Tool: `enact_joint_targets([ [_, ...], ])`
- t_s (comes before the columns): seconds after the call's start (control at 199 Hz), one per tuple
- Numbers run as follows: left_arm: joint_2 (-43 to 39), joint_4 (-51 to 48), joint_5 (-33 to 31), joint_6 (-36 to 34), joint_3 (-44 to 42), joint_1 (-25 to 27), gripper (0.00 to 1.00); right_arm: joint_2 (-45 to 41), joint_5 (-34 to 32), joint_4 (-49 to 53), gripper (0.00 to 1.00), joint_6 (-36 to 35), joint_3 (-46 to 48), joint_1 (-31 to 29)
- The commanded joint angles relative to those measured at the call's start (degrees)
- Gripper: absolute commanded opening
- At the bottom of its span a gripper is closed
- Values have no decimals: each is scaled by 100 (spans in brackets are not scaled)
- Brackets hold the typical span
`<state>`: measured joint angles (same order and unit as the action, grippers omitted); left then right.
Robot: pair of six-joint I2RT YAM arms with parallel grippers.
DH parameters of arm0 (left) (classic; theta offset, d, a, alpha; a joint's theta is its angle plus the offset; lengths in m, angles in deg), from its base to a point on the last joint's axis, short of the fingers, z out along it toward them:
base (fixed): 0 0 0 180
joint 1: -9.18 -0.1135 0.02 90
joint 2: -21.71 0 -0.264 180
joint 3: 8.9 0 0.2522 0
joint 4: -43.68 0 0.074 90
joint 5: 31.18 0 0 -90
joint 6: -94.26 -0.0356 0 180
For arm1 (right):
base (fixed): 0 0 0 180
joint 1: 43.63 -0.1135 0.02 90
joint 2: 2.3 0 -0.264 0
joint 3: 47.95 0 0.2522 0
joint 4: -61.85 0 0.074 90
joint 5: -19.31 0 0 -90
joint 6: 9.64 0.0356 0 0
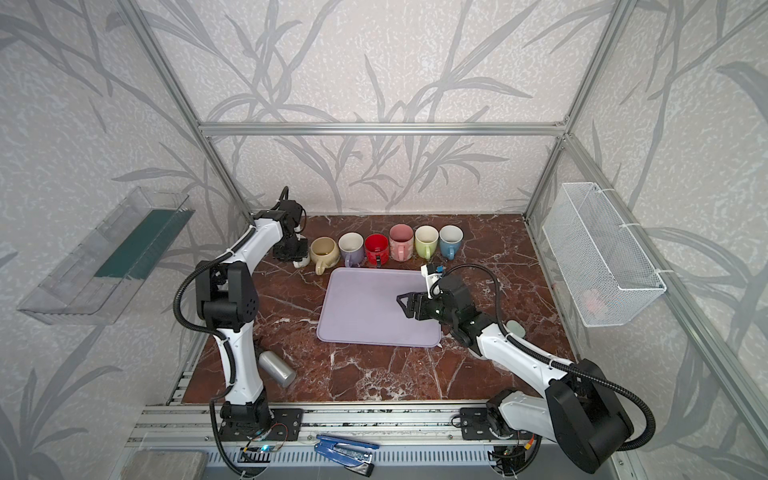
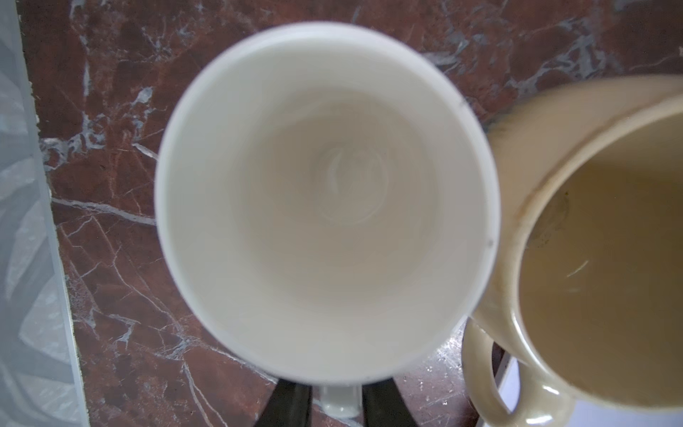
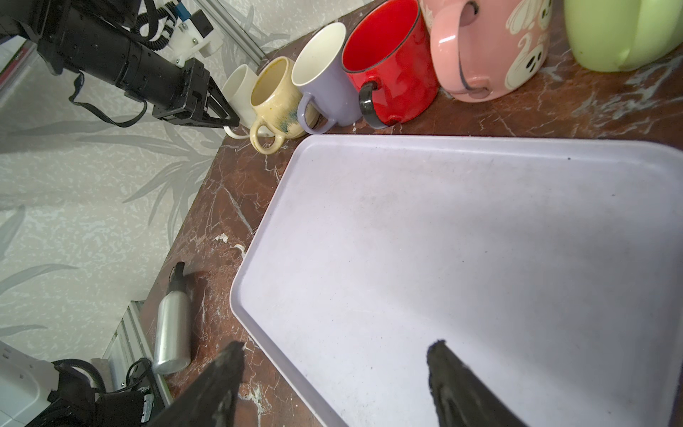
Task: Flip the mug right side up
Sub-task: 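Lower the white mug beside the cream mug with the left gripper, then open the left gripper and draw it back from the white mug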
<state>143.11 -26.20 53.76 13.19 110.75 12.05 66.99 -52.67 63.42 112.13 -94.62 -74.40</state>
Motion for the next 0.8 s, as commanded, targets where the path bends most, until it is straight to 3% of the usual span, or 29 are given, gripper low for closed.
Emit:
enact_joint_targets([
  [0.0,-76,-13,1,17,-61,-39,27,-20,4,-91,78,22,-40,-26],
  [0.291,-528,41,-162,93,-229,-50,33,-287,-187,148,78,-133,-67,-26],
  [0.582,-1762,491,-225,220,-813,-48,36,-661,-758,634,84,-572,-189,15],
  [0.722,-2536,865,-230,317,-1488,-51,44,-992,-1192,993,88,-878,-321,118],
  [0.797,-3008,1194,-258,382,-2015,-58,57,-1163,-1404,1084,92,-1011,-342,203],
])
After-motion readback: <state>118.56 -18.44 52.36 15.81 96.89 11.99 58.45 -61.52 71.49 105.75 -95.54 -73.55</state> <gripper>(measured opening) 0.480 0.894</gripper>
